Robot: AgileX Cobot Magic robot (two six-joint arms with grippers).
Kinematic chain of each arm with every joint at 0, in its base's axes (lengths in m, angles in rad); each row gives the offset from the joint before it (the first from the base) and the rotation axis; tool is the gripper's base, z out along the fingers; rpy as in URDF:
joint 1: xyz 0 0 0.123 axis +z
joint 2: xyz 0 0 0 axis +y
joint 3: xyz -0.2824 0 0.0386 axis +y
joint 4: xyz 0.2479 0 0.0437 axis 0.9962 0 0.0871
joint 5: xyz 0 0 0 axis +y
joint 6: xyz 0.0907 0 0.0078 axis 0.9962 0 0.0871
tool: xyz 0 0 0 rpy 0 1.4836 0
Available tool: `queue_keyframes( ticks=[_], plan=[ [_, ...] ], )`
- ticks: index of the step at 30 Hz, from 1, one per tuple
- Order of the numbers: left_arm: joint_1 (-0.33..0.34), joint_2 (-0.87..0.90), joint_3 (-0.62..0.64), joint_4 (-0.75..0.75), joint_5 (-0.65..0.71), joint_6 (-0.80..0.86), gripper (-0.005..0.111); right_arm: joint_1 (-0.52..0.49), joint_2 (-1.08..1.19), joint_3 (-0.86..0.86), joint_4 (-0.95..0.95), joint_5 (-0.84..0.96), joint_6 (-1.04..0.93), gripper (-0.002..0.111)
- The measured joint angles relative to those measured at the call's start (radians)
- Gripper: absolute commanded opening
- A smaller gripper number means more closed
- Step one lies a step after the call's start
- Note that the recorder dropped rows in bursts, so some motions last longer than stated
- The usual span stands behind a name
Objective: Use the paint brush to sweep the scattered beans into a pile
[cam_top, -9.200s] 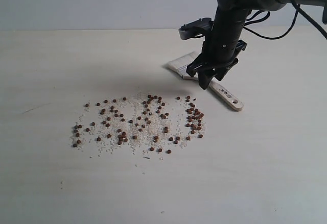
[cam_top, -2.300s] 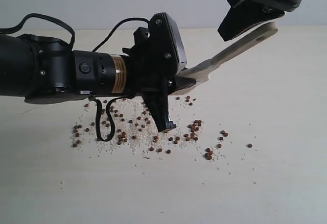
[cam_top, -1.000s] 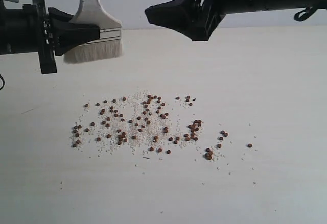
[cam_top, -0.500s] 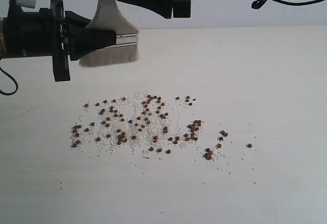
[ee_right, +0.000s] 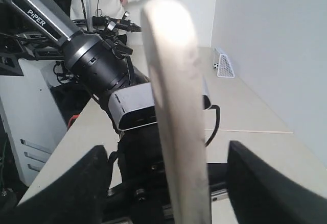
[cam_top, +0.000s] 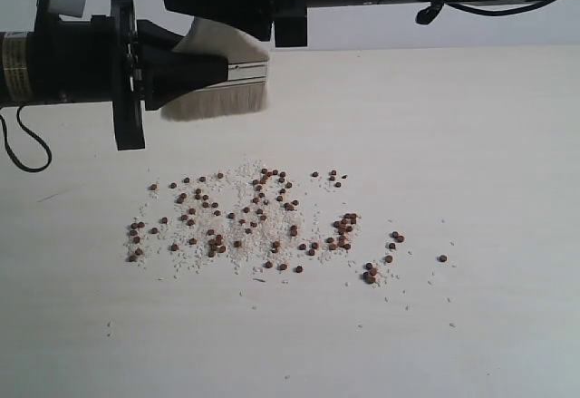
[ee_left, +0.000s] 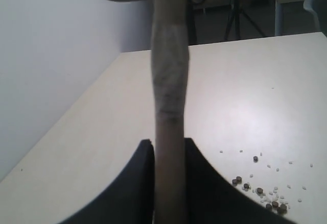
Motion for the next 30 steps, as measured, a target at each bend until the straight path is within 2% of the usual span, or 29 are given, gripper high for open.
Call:
queue_keyframes(
  ticks=[3, 18, 30],
  plan=[
    [-0.001, 0.0, 0.0, -0.011, 0.0, 0.0, 0.0, 0.0, 0.0, 0.0, 0.0, 0.0, 0.0, 0.03],
    [-0.045, 0.0, 0.0, -0.061, -0.006, 0.004, 0.0, 0.0, 0.0, -0.001, 0.007, -0.002, 0.0, 0.03],
    [-0.045, 0.0, 0.0, -0.084, -0.008, 0.01, 0.0, 0.0, 0.0, -0.014, 0.011, -0.004, 0.0, 0.03]
  ],
)
